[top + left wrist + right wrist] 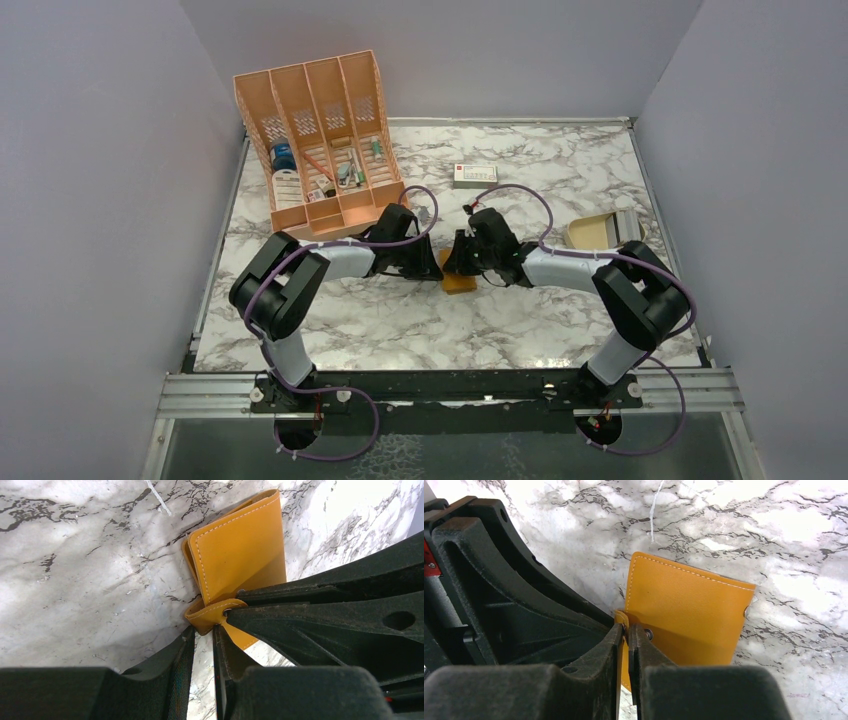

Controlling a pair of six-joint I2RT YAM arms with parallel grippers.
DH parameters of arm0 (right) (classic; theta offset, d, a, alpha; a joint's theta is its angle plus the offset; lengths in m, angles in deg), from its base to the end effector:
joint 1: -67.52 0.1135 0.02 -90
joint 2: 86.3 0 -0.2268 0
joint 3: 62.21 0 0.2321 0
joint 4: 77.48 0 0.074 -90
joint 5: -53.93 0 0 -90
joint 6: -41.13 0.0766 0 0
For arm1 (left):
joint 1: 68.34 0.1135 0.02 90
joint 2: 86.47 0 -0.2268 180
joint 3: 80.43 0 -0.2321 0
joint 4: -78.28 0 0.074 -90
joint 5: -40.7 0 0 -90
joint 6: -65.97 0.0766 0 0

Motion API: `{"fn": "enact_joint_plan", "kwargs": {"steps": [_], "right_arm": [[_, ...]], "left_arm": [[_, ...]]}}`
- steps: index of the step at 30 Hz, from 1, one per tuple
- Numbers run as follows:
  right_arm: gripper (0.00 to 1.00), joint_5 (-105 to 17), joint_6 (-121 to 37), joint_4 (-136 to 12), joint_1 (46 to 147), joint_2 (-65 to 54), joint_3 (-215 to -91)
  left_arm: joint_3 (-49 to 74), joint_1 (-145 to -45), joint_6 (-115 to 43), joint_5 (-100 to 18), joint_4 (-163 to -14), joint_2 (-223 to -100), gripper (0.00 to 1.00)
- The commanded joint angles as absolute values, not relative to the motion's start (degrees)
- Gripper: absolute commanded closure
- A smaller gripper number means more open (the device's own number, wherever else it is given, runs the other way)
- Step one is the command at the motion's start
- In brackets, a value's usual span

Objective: Put the credit cards into the card holder
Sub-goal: Close the card holder at the center of the board.

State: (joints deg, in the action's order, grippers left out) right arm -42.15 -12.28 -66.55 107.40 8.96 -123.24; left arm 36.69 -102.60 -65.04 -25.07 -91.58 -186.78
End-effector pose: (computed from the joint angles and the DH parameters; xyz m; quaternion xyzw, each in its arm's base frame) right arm 0.2546 0.2233 0.1023 -0.0467 0.9222 0.2742 0.2688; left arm 0.2649 -0.2185 0.0894 0.0222 0.9144 -0.3710 0.1607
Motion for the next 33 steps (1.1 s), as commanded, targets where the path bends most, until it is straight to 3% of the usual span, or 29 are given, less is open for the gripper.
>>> {"fn": "enact_joint_plan", "kwargs": {"steps": [1, 5, 9, 20, 29, 33], "right_arm": [[0.92, -39.84, -12.95, -65.57, 107.15, 7.99, -124.12], [0.92, -40.19, -12.86, -65.72, 107.06, 8.19, -123.98], [0.86, -39.88, -12.76, -65.66, 107.12, 7.87, -123.98], [0.86, -39.38, -13.05, -65.29, 107.09, 6.72, -124.13], [0.99, -39.58, -13.17, -65.65, 107.11, 6.62, -123.75], [0.99, -38.14, -14.14, -64.99, 107.07, 5.73, -123.69]], "left_arm": [[36.16, -102.82, -64.15, -27.00, -89.98, -187.89, 0.78], [36.24, -102.82, -64.11, -26.98, -89.93, -187.83, 0.78], [36.25, -102.84, -64.11, -27.05, -89.88, -187.90, 0.78], [36.32, -102.80, -64.11, -26.90, -89.86, -188.07, 0.78], [36.29, -102.86, -64.11, -26.98, -89.90, -188.08, 0.78], [36.34, -102.82, -64.15, -26.99, -89.81, -187.98, 0.78]]}}
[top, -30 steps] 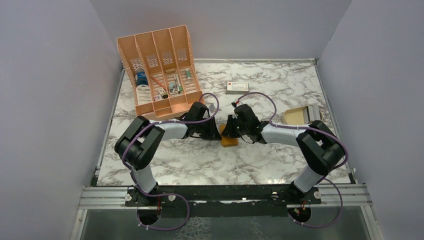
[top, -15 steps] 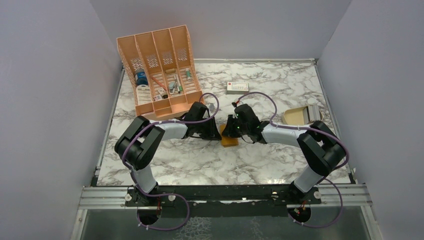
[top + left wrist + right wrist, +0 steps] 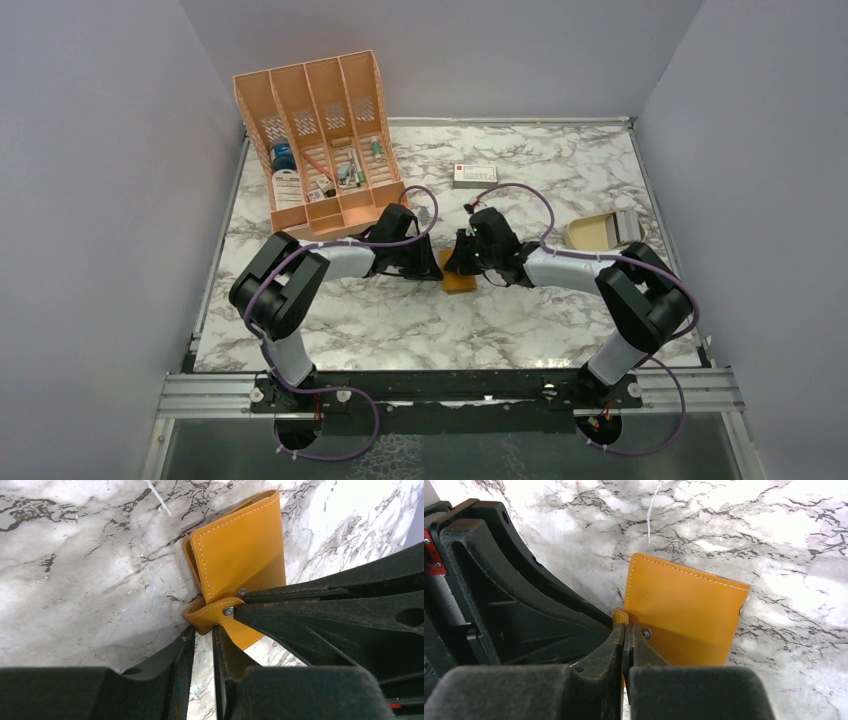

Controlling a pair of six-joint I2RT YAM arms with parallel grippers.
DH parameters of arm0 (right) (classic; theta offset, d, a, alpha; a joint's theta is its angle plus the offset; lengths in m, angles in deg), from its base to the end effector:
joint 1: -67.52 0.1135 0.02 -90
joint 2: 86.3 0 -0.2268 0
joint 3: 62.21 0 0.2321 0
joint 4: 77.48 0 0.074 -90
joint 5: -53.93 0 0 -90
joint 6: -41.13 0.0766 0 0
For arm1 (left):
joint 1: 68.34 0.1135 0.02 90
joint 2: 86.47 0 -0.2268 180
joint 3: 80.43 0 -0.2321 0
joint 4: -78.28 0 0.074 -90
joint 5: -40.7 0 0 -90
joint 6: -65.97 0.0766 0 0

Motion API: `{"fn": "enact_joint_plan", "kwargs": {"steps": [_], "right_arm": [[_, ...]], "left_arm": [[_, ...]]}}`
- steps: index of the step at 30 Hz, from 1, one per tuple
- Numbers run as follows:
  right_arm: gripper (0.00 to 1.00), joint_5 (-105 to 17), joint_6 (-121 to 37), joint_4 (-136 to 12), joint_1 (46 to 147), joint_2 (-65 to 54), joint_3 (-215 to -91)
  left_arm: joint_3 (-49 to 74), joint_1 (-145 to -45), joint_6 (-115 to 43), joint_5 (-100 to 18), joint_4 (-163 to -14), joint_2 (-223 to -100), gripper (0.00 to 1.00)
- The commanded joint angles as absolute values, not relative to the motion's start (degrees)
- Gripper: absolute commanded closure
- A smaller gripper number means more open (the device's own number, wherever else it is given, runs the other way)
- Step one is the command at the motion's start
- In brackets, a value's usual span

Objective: Put the credit cards into the card holder
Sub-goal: Close the card holder at the center of the board.

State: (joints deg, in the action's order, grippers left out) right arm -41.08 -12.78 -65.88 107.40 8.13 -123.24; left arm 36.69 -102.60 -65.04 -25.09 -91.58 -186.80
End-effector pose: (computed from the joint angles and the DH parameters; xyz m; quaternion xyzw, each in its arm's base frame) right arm 0.2548 0.2216 0.1056 -0.0472 0.9219 0.2671 0.2765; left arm 0.2649 -0.2185 0.0893 0.0221 0.9144 -0.3708 0.1607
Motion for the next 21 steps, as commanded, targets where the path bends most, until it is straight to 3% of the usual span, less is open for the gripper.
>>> {"fn": "enact_joint_plan", "kwargs": {"steps": [1, 6, 11, 21], "right_arm": [[0.99, -37.42, -14.50, -64.62, 107.08, 5.46, -123.71], [0.99, -36.81, -15.90, -63.99, 107.03, 5.26, -124.01], [0.99, -38.47, -15.86, -64.83, 107.07, 5.98, -123.87], [0.99, -39.06, -15.53, -65.88, 107.07, 5.61, -122.93]], "left_arm": [[36.26, -102.82, -64.11, -27.05, -89.69, -188.05, 0.78], [35.79, -102.80, -64.64, -26.69, -88.98, -186.88, 0.75], [33.44, -101.91, -65.85, -27.96, -87.06, -183.41, 0.64], [32.01, -97.97, -68.80, -24.20, -96.39, -185.79, 0.64]]}}
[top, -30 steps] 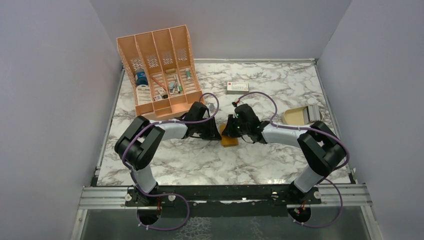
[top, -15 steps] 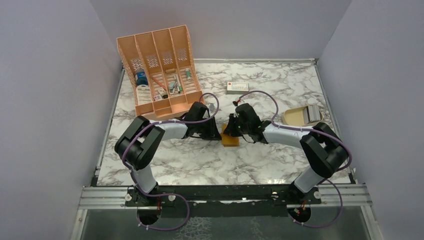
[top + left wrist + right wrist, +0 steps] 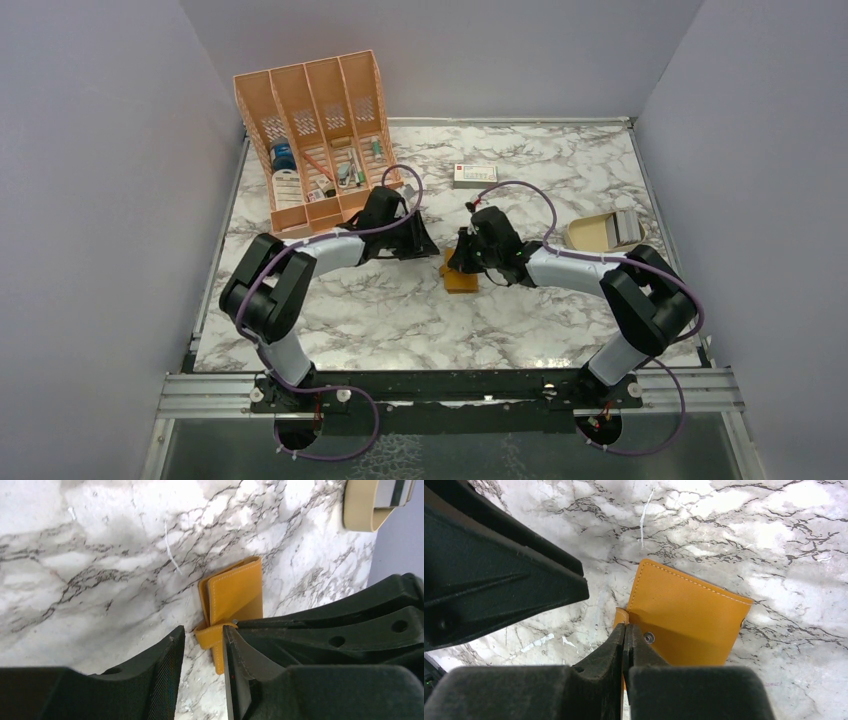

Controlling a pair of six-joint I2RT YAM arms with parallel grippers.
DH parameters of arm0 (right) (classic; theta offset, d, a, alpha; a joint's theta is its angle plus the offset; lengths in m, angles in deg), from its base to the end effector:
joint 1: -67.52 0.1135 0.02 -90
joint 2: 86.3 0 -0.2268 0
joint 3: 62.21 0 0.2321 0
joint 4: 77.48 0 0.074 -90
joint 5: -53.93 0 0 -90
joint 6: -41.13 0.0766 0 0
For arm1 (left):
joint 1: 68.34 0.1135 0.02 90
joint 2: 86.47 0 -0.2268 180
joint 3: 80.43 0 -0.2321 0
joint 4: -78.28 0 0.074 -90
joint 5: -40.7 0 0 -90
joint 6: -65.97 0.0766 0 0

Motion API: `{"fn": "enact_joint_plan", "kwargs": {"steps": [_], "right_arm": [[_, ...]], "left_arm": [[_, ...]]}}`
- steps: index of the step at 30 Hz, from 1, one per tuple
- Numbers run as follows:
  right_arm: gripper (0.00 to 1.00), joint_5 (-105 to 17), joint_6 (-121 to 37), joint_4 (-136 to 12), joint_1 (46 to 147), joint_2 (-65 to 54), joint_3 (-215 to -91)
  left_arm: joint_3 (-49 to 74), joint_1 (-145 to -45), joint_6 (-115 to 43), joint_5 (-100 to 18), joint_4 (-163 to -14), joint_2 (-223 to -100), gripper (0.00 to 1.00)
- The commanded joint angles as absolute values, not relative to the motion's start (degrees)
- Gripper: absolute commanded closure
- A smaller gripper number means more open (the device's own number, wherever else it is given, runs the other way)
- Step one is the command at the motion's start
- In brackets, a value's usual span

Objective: Put the credit cards into the card holder
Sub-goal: Close the card holder at the center of the board.

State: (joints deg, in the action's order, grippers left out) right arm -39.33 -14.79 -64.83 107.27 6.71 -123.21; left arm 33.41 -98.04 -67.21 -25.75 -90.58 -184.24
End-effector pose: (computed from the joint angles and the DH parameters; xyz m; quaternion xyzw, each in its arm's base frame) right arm 0.2554 0.2180 0.1112 -0.0566 0.9207 0.2524 0.2923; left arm 0.2925 -0.2021 0.1187 -0.0240 0.9003 -0.3834 0.2046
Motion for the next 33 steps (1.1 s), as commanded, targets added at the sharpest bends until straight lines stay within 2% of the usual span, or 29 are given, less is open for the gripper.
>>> {"fn": "enact_joint_plan", "kwargs": {"steps": [1, 14, 22, 25, 29, 33], "right_arm": [[0.99, -39.13, -15.46, -66.04, 107.07, 5.59, -122.73], [0.99, -39.37, -15.38, -66.02, 107.07, 5.25, -122.71], [0.99, -39.55, -15.29, -65.64, 107.06, 5.91, -123.16], [0.99, -39.14, -15.21, -65.31, 107.07, 5.94, -122.87], [0.99, -38.73, -14.99, -65.56, 107.07, 5.65, -122.79], [0.99, -37.69, -15.86, -63.36, 107.00, 6.22, -124.46]], "left_arm": [[32.03, -97.96, -69.25, -23.87, -97.76, -186.47, 0.63], [28.85, -98.14, -70.69, -18.70, -102.12, -195.62, 0.63], [27.87, -99.07, -71.20, -18.05, -100.49, -198.58, 0.67], [27.40, -99.38, -69.41, -19.45, -98.72, -198.27, 0.75], [26.42, -99.37, -67.89, -19.69, -96.52, -199.09, 1.00], [26.38, -99.53, -67.18, -19.67, -96.19, -199.42, 1.00]]}}
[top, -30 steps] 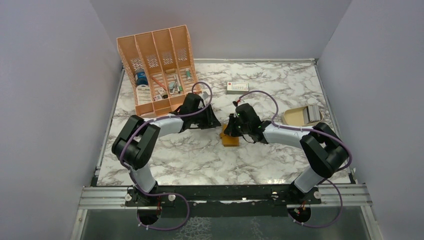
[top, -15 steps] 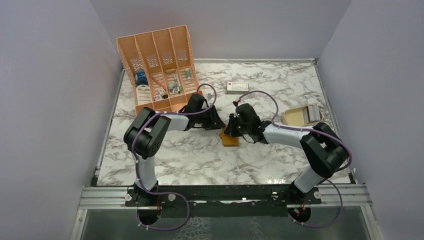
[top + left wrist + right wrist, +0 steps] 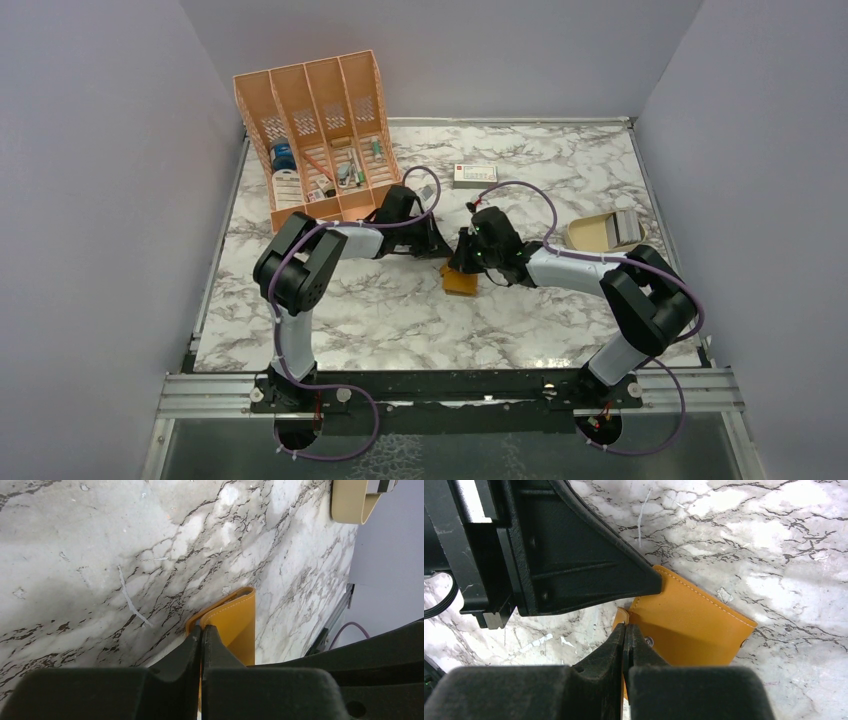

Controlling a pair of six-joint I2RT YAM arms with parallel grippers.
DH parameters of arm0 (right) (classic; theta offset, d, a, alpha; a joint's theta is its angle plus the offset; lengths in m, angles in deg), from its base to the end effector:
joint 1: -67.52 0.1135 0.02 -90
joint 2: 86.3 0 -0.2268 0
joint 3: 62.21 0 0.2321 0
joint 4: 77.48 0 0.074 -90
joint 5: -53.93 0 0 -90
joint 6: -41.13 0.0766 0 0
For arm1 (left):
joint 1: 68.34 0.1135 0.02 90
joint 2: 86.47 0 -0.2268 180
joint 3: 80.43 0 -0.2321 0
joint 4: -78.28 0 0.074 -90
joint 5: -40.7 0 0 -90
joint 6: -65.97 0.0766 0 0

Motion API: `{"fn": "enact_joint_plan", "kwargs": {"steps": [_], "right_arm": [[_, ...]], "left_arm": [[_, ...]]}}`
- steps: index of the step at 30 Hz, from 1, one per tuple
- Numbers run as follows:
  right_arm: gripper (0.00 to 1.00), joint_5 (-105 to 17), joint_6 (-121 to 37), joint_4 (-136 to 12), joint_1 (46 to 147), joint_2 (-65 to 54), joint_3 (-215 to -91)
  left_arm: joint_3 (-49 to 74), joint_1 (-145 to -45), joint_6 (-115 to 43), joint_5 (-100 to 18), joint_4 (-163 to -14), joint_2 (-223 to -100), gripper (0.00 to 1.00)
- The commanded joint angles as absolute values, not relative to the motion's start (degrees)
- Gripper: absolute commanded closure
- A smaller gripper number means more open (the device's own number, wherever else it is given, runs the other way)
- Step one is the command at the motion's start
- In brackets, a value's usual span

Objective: Put the credit cards into the card holder
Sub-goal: Close the card holder at the center of the board.

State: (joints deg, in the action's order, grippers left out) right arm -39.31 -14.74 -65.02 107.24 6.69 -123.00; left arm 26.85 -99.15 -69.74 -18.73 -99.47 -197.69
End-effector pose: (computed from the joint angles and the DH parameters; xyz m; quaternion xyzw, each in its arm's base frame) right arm 0.2551 0.2176 0.1105 -0.0559 0.9207 0.2523 0.2923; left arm 0.3148 -0.2331 0.0891 -0.0048 0.8837 -0.4371 0.1672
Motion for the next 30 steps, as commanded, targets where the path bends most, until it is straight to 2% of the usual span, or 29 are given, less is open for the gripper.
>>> {"fn": "enact_joint_plan", "kwargs": {"steps": [1, 30], "right_arm": [[0.99, -37.43, -15.90, -62.62, 106.90, 6.76, -124.99], [0.99, -34.26, -12.94, -59.82, 106.39, 3.11, -122.52]], "left_arm": [[26.31, -99.59, -66.88, -19.86, -95.94, -199.29, 1.00], [24.82, -100.24, -62.27, -24.03, -90.26, -198.88, 1.00]]}}
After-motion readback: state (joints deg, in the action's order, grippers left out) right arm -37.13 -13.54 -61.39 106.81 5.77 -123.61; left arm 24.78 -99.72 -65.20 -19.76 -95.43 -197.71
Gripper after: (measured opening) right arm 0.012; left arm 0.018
